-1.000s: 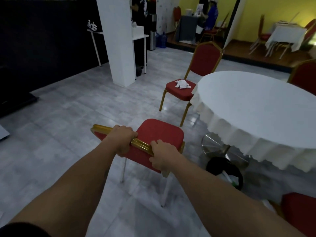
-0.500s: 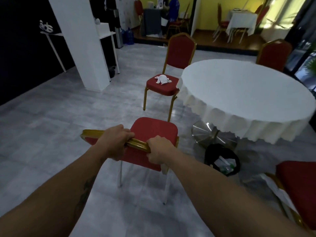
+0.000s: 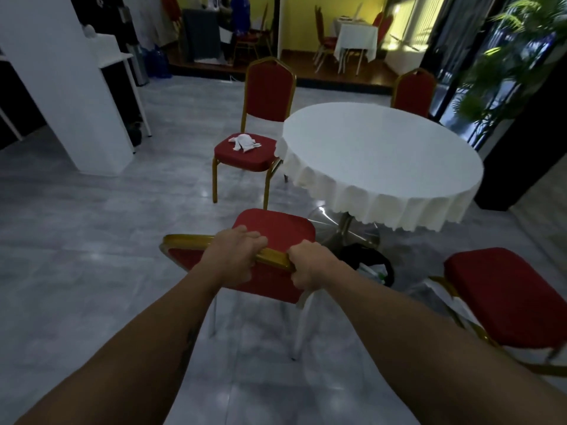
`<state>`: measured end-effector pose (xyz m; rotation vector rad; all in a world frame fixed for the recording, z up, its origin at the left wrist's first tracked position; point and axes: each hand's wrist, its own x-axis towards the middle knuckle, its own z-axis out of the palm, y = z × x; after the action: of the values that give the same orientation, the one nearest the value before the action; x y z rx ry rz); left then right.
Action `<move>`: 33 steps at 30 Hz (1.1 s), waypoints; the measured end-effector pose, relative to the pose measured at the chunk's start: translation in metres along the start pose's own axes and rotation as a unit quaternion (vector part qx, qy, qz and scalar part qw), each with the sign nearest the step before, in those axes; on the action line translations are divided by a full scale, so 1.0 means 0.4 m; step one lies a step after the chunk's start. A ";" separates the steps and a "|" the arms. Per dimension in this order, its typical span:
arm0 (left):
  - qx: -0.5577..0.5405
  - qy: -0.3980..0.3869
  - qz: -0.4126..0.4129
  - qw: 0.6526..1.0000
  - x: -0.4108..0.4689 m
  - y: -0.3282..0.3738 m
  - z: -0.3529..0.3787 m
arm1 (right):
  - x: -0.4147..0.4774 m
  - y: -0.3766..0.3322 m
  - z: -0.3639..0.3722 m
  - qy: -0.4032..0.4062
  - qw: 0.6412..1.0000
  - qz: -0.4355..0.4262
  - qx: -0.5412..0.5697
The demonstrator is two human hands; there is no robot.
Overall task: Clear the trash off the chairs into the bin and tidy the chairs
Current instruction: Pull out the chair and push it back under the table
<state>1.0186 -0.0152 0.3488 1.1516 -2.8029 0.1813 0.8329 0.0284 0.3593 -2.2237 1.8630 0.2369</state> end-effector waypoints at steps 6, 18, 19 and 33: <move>-0.015 -0.005 0.032 0.999 0.102 0.015 0.010 | -0.010 0.087 0.018 0.044 0.996 0.066 0.048; 0.002 0.008 0.052 0.999 0.264 -0.015 0.055 | 0.051 0.207 0.024 0.094 0.978 0.141 0.118; 0.015 0.009 0.039 0.999 0.276 -0.016 0.058 | 0.062 0.217 0.026 0.098 0.976 0.151 0.120; -0.248 -0.059 -0.173 0.951 0.388 -0.252 0.091 | 0.187 0.261 0.036 0.080 0.926 0.268 0.252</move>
<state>0.9779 -0.1992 0.3423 1.5088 -2.4530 -0.6012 0.7439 -0.0554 0.3178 -1.4072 2.2666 -0.3184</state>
